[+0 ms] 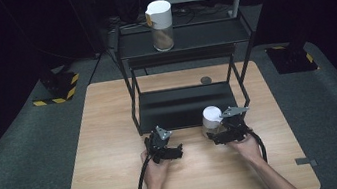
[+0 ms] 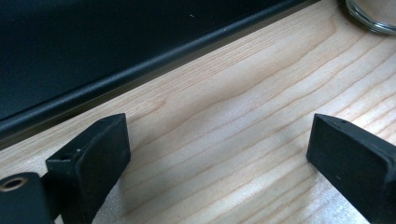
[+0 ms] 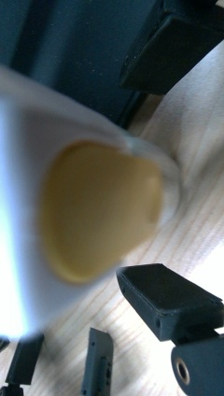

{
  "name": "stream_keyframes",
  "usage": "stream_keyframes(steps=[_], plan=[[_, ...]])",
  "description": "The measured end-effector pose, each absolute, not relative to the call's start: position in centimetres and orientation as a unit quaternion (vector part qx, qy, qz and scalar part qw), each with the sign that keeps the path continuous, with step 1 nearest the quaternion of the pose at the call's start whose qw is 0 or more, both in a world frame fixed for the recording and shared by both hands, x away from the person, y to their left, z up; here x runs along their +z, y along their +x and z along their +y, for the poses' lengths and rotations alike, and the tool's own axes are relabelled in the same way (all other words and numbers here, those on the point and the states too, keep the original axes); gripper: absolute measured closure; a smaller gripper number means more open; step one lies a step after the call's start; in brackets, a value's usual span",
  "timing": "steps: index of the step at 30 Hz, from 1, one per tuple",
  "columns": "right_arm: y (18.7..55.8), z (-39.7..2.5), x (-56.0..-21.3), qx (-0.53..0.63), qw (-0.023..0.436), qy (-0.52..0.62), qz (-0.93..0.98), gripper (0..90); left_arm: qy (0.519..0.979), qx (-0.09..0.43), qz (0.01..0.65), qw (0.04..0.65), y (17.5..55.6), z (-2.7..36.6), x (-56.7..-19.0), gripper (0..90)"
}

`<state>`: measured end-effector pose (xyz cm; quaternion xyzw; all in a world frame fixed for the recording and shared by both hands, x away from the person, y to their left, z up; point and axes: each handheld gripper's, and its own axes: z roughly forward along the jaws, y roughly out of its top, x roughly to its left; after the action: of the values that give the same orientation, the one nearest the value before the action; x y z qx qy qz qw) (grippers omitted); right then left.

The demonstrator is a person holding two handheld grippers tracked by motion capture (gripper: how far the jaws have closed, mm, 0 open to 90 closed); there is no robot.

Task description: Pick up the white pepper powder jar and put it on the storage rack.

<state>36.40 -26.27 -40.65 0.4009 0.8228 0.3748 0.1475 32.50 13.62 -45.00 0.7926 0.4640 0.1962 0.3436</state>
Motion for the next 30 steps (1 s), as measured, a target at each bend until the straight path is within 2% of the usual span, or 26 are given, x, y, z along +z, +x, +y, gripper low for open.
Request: stream_keyframes(steps=[10,30], plan=[[37.2,-25.4,-40.8,0.381,0.142,0.402,0.820,13.9,0.793,0.196,0.464,0.343,32.5,13.6,-45.0,6.2],[36.7,-25.0,-41.6,0.395,0.162,0.394,0.814,28.1,0.793,0.196,0.464,0.343,32.5,13.6,-45.0,6.2]])
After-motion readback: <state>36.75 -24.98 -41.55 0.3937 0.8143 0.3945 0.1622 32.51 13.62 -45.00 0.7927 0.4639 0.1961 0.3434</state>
